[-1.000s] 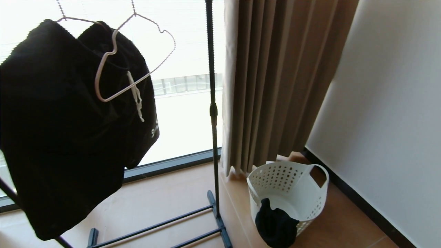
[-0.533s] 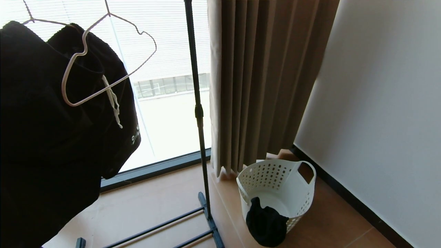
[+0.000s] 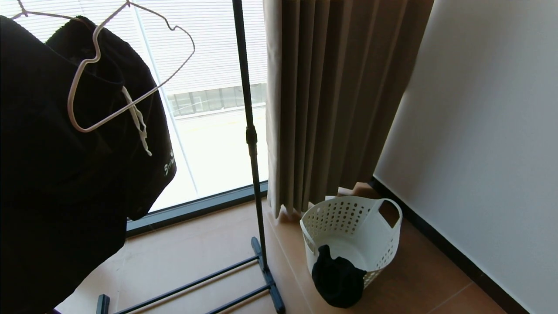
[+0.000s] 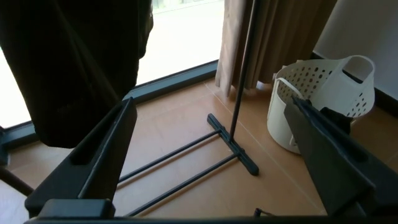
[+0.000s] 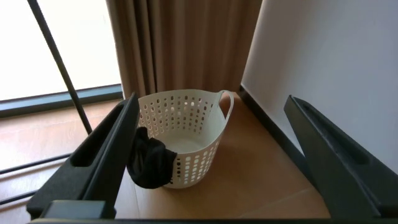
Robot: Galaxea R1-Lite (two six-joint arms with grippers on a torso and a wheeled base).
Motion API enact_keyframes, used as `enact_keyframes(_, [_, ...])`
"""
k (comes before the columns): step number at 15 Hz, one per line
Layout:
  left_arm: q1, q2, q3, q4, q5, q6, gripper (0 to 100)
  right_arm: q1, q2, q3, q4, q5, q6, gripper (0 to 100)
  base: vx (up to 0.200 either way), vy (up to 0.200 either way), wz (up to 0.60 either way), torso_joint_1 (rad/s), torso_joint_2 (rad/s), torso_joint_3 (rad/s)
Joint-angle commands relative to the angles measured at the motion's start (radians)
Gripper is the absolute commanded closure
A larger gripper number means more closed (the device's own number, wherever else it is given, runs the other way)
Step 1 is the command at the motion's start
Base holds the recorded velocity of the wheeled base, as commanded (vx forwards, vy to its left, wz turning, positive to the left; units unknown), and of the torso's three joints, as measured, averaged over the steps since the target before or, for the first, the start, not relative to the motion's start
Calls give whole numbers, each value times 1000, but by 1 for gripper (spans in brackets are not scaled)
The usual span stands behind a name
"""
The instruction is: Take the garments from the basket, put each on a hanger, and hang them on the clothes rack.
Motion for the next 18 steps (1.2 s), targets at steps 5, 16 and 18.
enact_keyframes(5, [1, 2, 0, 2, 10, 0, 0, 1, 1, 0, 0, -1, 0, 0, 0, 0, 0, 2, 3, -199])
enact_keyframes(16, [0, 2, 0, 2, 12, 0, 0, 1, 1, 0, 0, -1, -3, 0, 0, 0, 0, -4, 51, -156])
enact_keyframes(18, [0, 2, 0, 2, 12, 0, 0, 1, 1, 0, 0, -1, -5, 0, 0, 0, 0, -36, 378, 137])
